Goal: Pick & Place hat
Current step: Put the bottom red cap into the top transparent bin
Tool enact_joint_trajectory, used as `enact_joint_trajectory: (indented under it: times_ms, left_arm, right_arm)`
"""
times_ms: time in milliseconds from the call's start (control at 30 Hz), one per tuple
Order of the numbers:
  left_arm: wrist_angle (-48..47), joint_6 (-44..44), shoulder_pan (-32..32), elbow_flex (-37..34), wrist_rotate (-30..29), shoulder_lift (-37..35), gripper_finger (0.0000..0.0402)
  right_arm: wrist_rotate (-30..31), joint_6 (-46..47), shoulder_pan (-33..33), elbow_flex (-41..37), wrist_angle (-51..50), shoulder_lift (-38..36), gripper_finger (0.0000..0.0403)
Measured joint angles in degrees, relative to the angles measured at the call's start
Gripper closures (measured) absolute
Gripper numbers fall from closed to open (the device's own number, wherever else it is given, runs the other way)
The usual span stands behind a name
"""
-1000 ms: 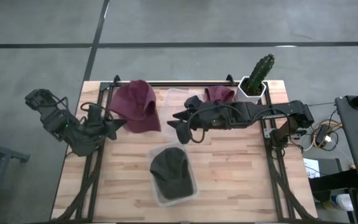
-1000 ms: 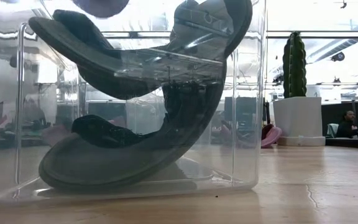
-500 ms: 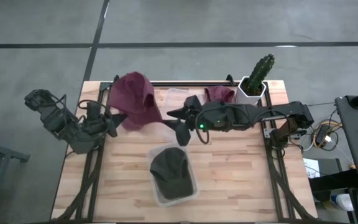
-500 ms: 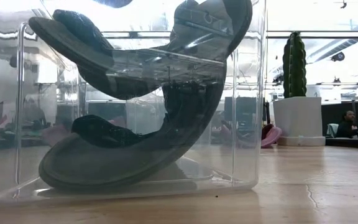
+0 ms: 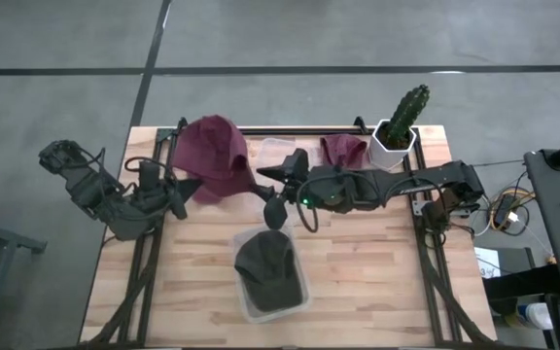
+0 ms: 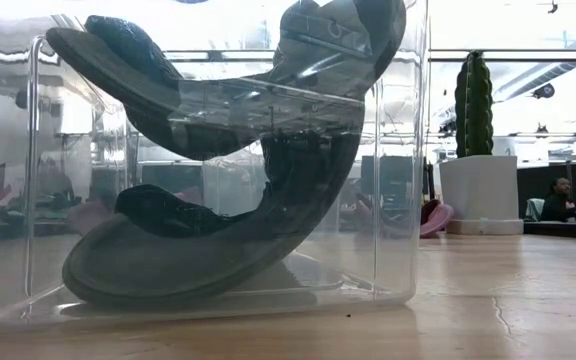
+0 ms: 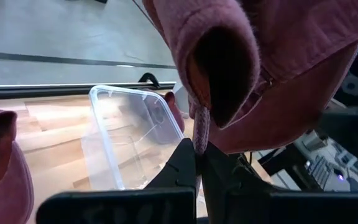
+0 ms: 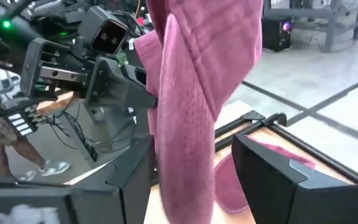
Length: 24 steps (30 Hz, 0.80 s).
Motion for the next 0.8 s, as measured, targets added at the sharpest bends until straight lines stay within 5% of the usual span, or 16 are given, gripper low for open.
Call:
enact_joint_trajectory:
  times_ms: [333, 633, 800]
  left_arm:
    - [0.7, 3.1, 0.0, 0.0, 0.6, 0.0, 0.0399]
    - [3.0, 10.8, -0.2, 0.0, 1.3, -0.1, 0.0389]
    - [5.4, 15.6, -0.2, 0.0, 2.6, -0.6, 0.0386]
  right_arm:
    - [0.0, 2.9, -0.3, 0.0, 1.8, 0.0, 0.0213]
    - [0.3, 7.6, -0.7, 0.0, 1.3, -0.1, 0.0377]
    - [0.4, 10.7, -0.8, 0.0, 1.5, -0.2, 0.0387]
